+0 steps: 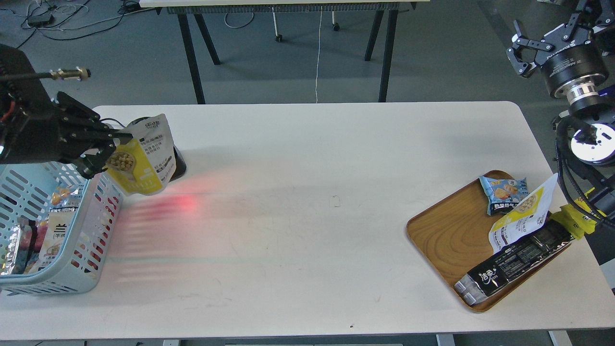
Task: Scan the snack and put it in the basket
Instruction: 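Lower the yellow bag into the white basket and release it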
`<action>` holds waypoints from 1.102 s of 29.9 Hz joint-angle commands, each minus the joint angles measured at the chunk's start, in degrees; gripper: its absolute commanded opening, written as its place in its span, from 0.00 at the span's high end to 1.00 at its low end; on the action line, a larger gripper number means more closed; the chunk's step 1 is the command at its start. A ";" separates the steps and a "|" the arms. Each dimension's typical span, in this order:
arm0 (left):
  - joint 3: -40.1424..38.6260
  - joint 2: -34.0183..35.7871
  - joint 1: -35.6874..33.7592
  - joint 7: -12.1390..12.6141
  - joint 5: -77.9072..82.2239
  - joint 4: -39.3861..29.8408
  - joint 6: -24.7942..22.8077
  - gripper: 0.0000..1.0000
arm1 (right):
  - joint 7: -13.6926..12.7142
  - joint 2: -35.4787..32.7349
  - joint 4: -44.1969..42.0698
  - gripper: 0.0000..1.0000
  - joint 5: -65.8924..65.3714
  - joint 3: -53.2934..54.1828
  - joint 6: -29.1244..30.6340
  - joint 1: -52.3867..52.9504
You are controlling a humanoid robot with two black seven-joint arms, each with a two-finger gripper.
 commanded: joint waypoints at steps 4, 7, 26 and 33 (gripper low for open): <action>-0.66 7.72 0.05 0.00 0.00 0.10 1.36 0.99 | 0.00 0.00 0.00 0.01 0.00 0.00 0.00 0.65; -0.39 11.85 0.13 0.00 0.00 0.10 1.89 0.99 | 0.00 -0.09 0.00 0.01 0.00 0.00 0.00 0.65; 9.44 21.77 0.13 0.00 0.00 0.80 8.83 0.99 | 0.00 -0.36 -0.09 0.01 0.00 0.17 -0.09 1.26; 12.61 21.77 0.13 0.00 0.00 1.24 10.76 0.98 | 0.00 0.08 -0.09 0.01 0.00 0.09 -0.09 1.35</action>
